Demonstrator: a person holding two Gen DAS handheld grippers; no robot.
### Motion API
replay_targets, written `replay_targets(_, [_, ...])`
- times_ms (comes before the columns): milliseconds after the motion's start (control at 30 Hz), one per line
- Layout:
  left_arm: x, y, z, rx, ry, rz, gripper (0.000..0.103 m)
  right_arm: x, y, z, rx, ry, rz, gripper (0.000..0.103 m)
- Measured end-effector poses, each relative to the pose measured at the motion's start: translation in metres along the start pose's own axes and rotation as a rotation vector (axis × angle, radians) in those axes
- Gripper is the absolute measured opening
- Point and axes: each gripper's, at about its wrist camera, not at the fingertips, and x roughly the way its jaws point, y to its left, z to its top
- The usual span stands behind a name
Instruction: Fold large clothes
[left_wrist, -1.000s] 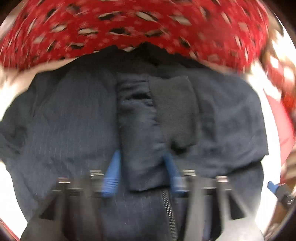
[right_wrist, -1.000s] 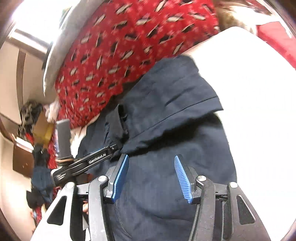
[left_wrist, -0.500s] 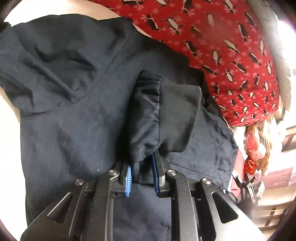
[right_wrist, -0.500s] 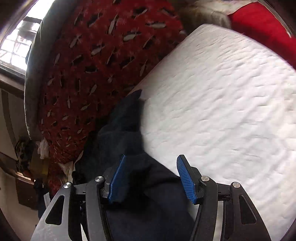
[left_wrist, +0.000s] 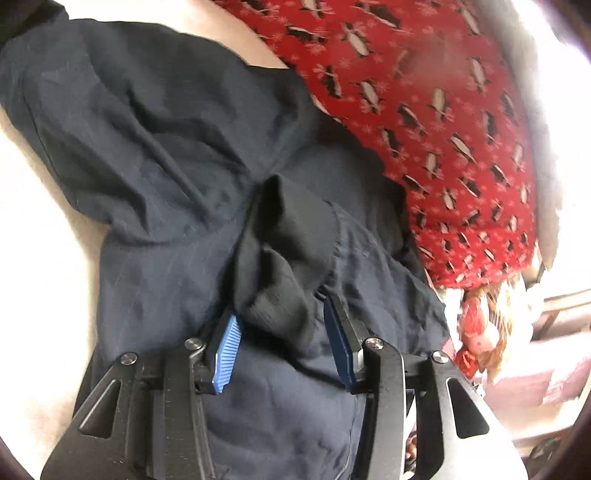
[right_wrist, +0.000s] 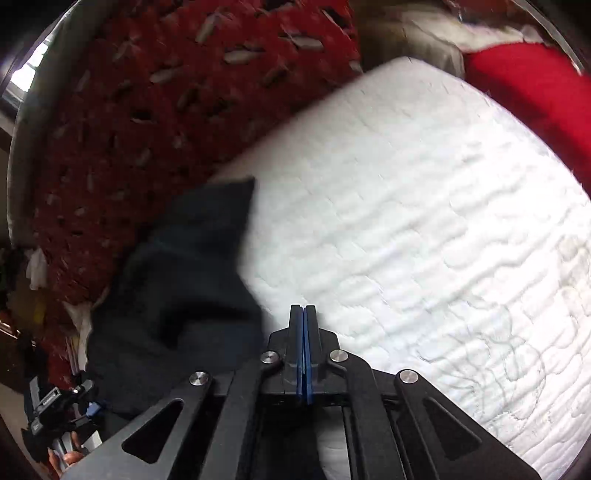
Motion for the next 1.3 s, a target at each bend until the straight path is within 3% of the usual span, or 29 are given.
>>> replay_targets(33, [-0.002,-0.003,-0.003,0.015,-0.003,-0.010,0.042,-0.006,-0.003,0.000,0.032,-0.022,0.026,0.006])
replay_targets(100, [-0.004,-0.017,-0.004,0.061,-0.012,-0.014,0.042,-0.026,-0.003,0.004,0.079,-0.109,0.103,0.006])
replay_targets(167, [0.001,-0.034,-0.007,0.136,-0.032,0.026,0.054,-0.042,0.005,0.009,0.069,-0.196,0.165,0.007])
replay_targets(300, [0.032,-0.038,-0.004,0.187,-0.015,0.138,0.054,-0.037,0.037,0.015,-0.044,-0.190,0.230,0.007])
replay_targets(367, [0.042,-0.031,-0.002,0.187,-0.012,0.147,0.054,-0.011,0.047,0.011,-0.097,-0.102,0.198,0.016])
replay_targets(400, [0.039,-0.033,-0.001,0.196,-0.013,0.148,0.054,0.007,0.049,0.008,-0.120,-0.037,0.149,0.016])
replay_targets(433, [0.037,-0.035,0.000,0.200,0.001,0.151,0.054,0.028,0.050,0.004,-0.133,0.044,0.054,0.010])
replay_targets(500, [0.027,-0.032,0.002,0.188,0.024,0.117,0.054,0.026,0.053,0.003,-0.132,-0.005,0.020,0.010])
replay_targets(533, [0.016,-0.028,0.004,0.182,0.021,0.084,0.054,0.015,0.061,0.004,-0.130,-0.045,0.003,0.017])
replay_targets(633, [-0.008,-0.012,0.010,0.168,-0.003,0.078,0.054,-0.011,0.091,-0.001,-0.173,-0.160,0.088,0.021])
replay_targets(733, [-0.041,0.017,0.028,0.099,-0.060,0.065,0.054,-0.003,0.140,-0.018,-0.274,-0.101,0.166,0.026])
replay_targets(867, [-0.094,0.078,0.057,-0.035,-0.159,0.096,0.054,0.046,0.220,-0.055,-0.434,0.063,0.211,0.026])
replay_targets(1067, [-0.156,0.179,0.092,-0.270,-0.262,0.140,0.054,0.105,0.273,-0.124,-0.486,0.226,0.238,0.029])
replay_targets(1133, [-0.166,0.198,0.097,-0.317,-0.291,0.125,0.054,0.106,0.271,-0.138,-0.486,0.136,0.248,0.029])
replay_targets(1300, [-0.167,0.220,0.111,-0.426,-0.328,0.028,0.054,0.101,0.270,-0.148,-0.491,0.120,0.275,0.029])
